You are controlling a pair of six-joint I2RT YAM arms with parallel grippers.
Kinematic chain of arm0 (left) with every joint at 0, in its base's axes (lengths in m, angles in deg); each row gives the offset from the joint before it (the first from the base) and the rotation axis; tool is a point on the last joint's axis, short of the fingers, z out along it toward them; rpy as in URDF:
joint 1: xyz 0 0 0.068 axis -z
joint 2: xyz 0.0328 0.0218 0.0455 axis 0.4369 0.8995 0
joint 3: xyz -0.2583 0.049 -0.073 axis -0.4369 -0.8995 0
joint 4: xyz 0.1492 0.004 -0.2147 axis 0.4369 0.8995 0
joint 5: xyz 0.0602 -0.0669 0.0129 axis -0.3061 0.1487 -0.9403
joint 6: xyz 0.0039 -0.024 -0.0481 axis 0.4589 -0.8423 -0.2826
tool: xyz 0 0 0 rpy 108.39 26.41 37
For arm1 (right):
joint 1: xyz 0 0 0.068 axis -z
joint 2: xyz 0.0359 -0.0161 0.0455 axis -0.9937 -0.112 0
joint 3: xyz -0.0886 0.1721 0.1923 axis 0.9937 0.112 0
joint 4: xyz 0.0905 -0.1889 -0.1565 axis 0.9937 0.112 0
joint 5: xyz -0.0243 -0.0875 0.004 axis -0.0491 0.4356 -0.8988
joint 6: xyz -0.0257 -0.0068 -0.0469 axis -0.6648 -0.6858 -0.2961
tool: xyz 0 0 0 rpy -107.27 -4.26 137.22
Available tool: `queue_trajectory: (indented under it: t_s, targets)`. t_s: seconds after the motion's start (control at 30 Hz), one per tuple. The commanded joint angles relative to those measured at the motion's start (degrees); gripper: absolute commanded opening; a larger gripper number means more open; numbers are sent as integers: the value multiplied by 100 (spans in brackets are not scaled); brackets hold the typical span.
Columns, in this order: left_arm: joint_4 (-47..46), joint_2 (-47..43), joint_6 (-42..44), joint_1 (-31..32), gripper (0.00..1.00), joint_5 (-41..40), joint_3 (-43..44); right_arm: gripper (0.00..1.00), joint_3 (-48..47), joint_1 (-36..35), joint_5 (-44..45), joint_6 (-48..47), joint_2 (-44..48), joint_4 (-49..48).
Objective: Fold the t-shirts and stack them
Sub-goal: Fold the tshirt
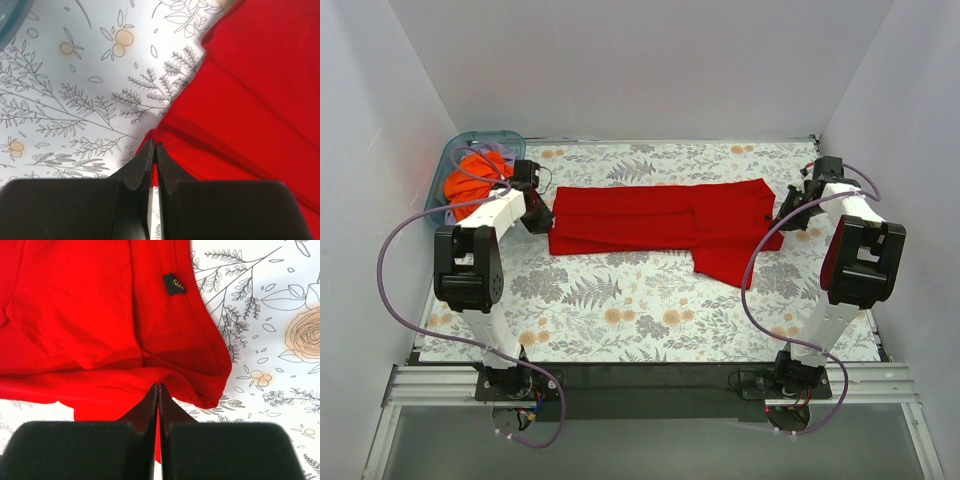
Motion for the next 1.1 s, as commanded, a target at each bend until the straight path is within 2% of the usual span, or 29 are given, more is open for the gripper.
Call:
queue_trajectory:
  t_s: [0.0,0.43,0.67,1.07]
  targets:
    - [-142,69,170,-56,0,28,388,1,-285,40,126,-61,-70,-5]
    - [-370,509,416,-56,0,134,715,1,-127,31,469,-35,-220,-57]
    - [-397,632,381,-48,0,134,680,1,-127,40,302,-17,-272,-136]
    - [-423,342,329,-48,0,37,425,1,-338,-4,-111,9,-97,-242]
